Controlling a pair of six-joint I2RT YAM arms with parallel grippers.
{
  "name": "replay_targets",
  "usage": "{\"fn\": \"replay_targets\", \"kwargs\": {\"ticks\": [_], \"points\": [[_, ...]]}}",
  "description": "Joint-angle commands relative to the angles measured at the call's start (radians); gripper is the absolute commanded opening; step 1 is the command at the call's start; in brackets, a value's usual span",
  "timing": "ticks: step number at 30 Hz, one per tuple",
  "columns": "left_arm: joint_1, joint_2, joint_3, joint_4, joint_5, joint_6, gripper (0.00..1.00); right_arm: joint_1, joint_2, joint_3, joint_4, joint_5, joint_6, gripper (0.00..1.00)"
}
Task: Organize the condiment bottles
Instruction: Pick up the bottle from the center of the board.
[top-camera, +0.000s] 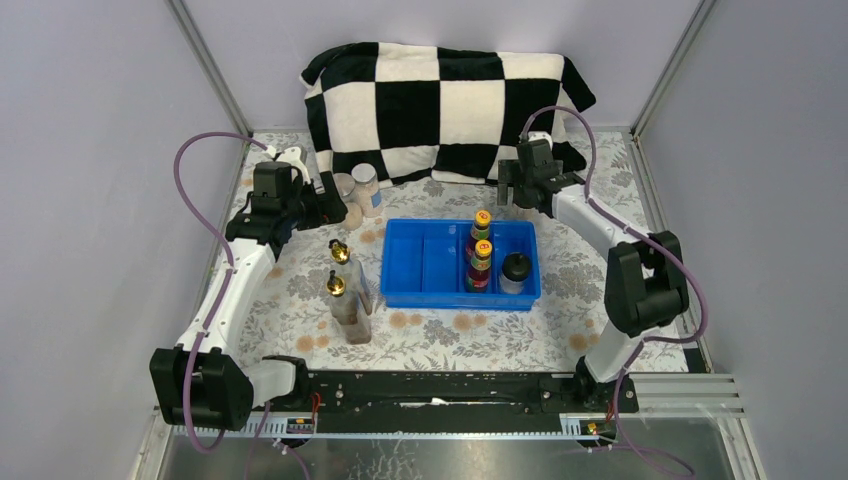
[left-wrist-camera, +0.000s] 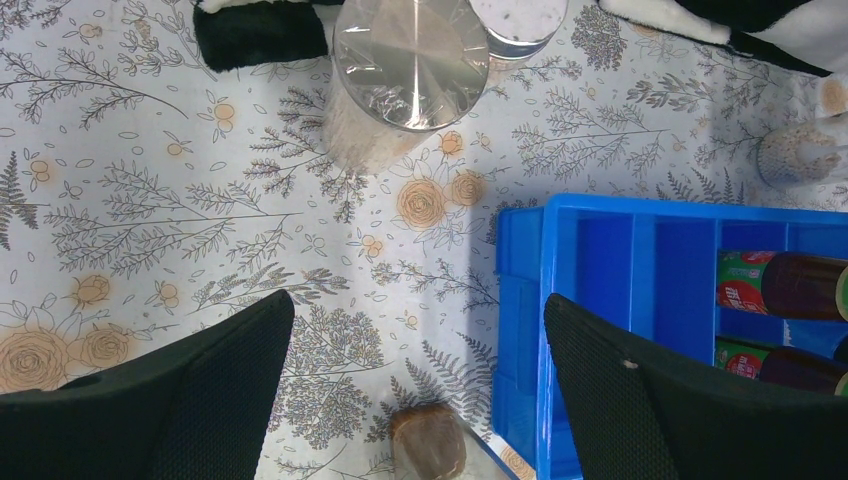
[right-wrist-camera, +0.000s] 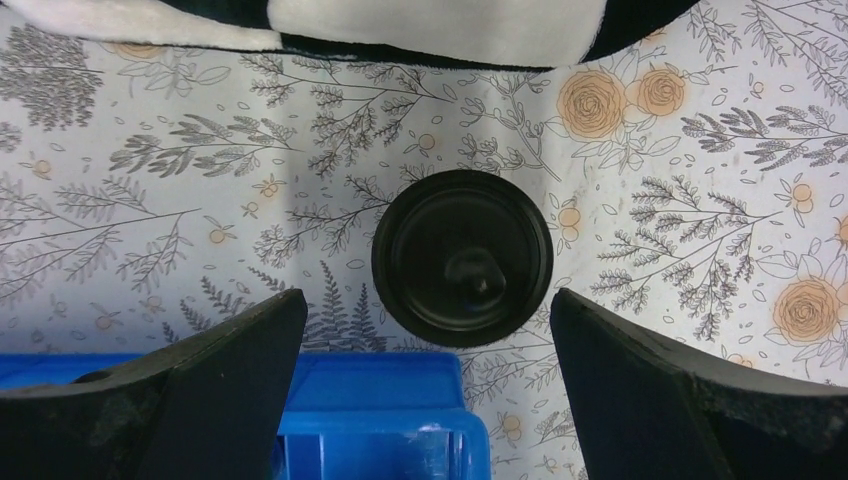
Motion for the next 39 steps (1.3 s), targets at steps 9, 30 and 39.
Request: {"fn": "replay_targets", "kwargs": {"ticks": [9,30,39], "points": [[0.006,0.004,-0.016,0.041,-0.02,0.023,0.99,-0.072,0.114,0.049,0.106,-0.031,0.004,1.0],[0.014,0.003,-0.016,0.041,-0.015,0.023,0.99,-0.088,0.141,0.048,0.146,-0.061,0.011,0.97],[0.014,0.002,-0.016,0.041,-0.012,0.022,0.99,-0.088,0.141,0.048,0.146,-0.061,0.011,0.97]]}}
